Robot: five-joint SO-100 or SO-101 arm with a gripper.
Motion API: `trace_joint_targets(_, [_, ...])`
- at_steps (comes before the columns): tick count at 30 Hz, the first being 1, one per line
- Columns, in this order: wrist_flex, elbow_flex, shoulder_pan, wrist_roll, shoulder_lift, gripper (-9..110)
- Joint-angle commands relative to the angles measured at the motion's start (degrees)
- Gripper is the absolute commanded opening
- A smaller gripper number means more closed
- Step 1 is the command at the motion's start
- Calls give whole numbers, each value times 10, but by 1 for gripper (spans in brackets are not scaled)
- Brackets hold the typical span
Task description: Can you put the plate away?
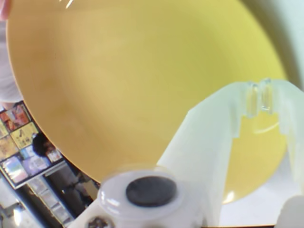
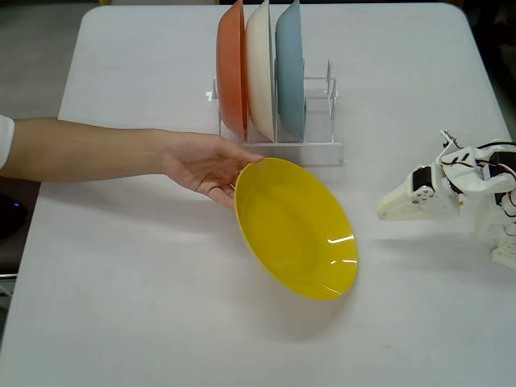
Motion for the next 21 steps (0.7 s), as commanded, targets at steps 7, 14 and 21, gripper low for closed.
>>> trace_joint_targets(7, [1, -3, -2, 2, 8, 0])
trace_joint_targets(14, [3, -27, -3, -11, 8, 0])
trace_joint_targets(21, [16, -160, -1, -56, -12, -1])
